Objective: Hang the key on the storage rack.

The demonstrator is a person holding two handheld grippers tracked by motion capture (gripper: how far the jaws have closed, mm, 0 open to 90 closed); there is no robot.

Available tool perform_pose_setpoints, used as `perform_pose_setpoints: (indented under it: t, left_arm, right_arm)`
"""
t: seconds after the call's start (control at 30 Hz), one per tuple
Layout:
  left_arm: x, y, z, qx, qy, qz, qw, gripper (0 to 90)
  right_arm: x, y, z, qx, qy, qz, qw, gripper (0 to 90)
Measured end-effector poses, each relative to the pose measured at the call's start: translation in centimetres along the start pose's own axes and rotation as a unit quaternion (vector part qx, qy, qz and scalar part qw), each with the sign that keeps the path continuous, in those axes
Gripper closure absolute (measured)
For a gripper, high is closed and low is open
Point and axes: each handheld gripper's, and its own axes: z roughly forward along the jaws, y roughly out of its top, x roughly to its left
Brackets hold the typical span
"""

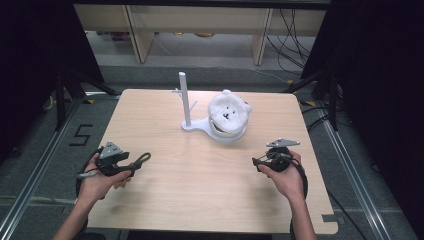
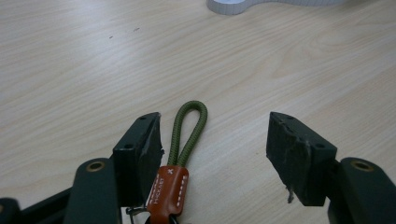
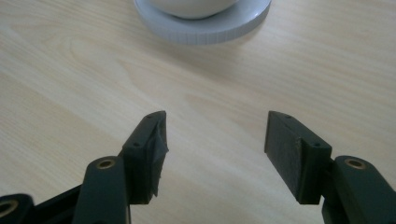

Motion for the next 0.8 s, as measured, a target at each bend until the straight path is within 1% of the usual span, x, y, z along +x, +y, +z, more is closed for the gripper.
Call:
perform_pose_setpoints:
  t: [0.03,0.07,0.1,0.13,0.17,0.2,0.23,0.27,0.3,0.33,0.37,0.4,0.43,0.47,0.5,0.53,0.57,0.6,0.63,0.67,0.7,0.73,0.77,0.8]
  left_arm:
    - [0.2,0.3,-0.1,0.014,0.000,0.012,0.9998,35.2]
    - [0.3,0.4,0.1,0.007,0.001,0.006,1.0000,35.6]
    - [0.4,0.6,0.2,0.014,-0.002,0.006,0.9999,36.0]
    - [0.6,0.9,0.2,0.034,-0.003,0.011,0.9994,36.7]
    - [0.8,1.0,0.4,0.041,-0.005,0.015,0.9990,37.7]
    - [1.1,1.2,0.4,0.065,-0.008,0.032,0.9974,39.1]
    - [1.3,1.3,0.5,0.079,-0.014,0.041,0.9959,40.3]
    - [1.7,1.5,0.8,0.096,-0.024,0.046,0.9940,41.1]
    - [1.8,1.6,1.2,0.099,-0.023,0.038,0.9941,41.7]
    - [2.0,1.6,1.6,0.108,-0.023,0.037,0.9932,42.0]
    - [2.2,1.6,1.8,0.120,-0.023,0.044,0.9916,42.5]
    - [2.5,1.6,1.9,0.137,-0.023,0.058,0.9886,43.0]
    - [2.7,1.6,2.1,0.142,-0.023,0.060,0.9878,43.7]
    - [2.9,1.7,2.2,0.164,-0.031,0.064,0.9839,44.7]
    - [3.0,1.7,2.3,0.171,-0.033,0.062,0.9827,45.6]
    - [3.2,1.5,2.5,0.172,-0.036,0.066,0.9822,46.0]
    - [3.2,1.4,2.7,0.178,-0.035,0.066,0.9812,46.9]
    - [3.4,1.4,2.8,0.193,-0.037,0.072,0.9780,47.7]
    - [3.4,1.4,3.0,0.202,-0.034,0.067,0.9765,48.2]
    - [3.5,1.4,3.1,0.210,-0.040,0.071,0.9742,48.7]
    - [3.5,1.4,3.3,0.215,-0.040,0.067,0.9735,49.7]
    - [3.5,1.3,3.5,0.219,-0.041,0.067,0.9726,50.4]
    - [3.6,1.4,3.5,0.225,-0.043,0.069,0.9710,50.9]
    - [3.6,1.4,3.7,0.231,-0.045,0.070,0.9693,51.1]
  right_arm:
    - [0.2,-0.2,0.0,-0.001,-0.007,0.006,1.0000,40.3]
    - [0.2,-0.4,0.1,0.004,-0.004,0.010,0.9999,40.1]
    - [0.2,-0.5,0.2,0.008,0.001,0.009,0.9999,39.9]
    - [0.2,-0.6,0.2,0.013,0.004,0.007,0.9999,39.8]
    - [0.1,-0.7,0.2,0.011,-0.001,-0.006,0.9999,39.7]
    - [0.1,-0.7,0.2,0.011,0.002,-0.004,0.9999,39.6]
    - [0.4,-0.7,0.1,0.017,0.008,0.011,0.9998,39.4]
    - [0.4,-0.7,-0.1,0.020,0.007,0.008,0.9997,39.3]
    - [0.4,-0.8,-0.2,0.022,0.008,0.008,0.9997,38.9]
    - [0.3,-0.8,-0.1,0.021,0.006,-0.004,0.9998,38.6]
    - [0.5,-0.9,-0.3,0.031,0.009,0.006,0.9995,38.6]
    - [0.4,-0.9,-0.3,0.031,0.016,0.005,0.9994,38.6]
    - [0.3,-1.0,-0.3,0.031,0.015,0.005,0.9994,38.6]
    - [0.2,-1.0,-0.3,0.027,0.016,0.003,0.9995,38.5]
    - [0.1,-1.0,-0.3,0.029,0.017,0.003,0.9994,38.5]
    - [0.1,-1.0,-0.3,0.028,0.015,0.001,0.9995,38.5]
    - [0.0,-0.9,-0.3,0.031,0.019,0.007,0.9993,38.4]
    - [0.0,-0.9,-0.2,0.029,0.016,0.006,0.9994,38.4]
    - [-0.1,-1.0,-0.2,0.038,0.009,0.007,0.9992,38.4]
    - [0.2,-1.0,-0.1,0.034,0.022,0.018,0.9990,38.4]
    - [0.0,-1.0,0.0,0.034,0.022,0.006,0.9992,38.4]
    - [0.0,-1.0,0.0,0.035,0.021,0.008,0.9991,38.4]
    - [0.0,-1.2,0.3,0.018,0.020,0.001,0.9996,38.4]
    - [0.1,-1.2,0.3,0.021,0.022,0.011,0.9995,38.4]
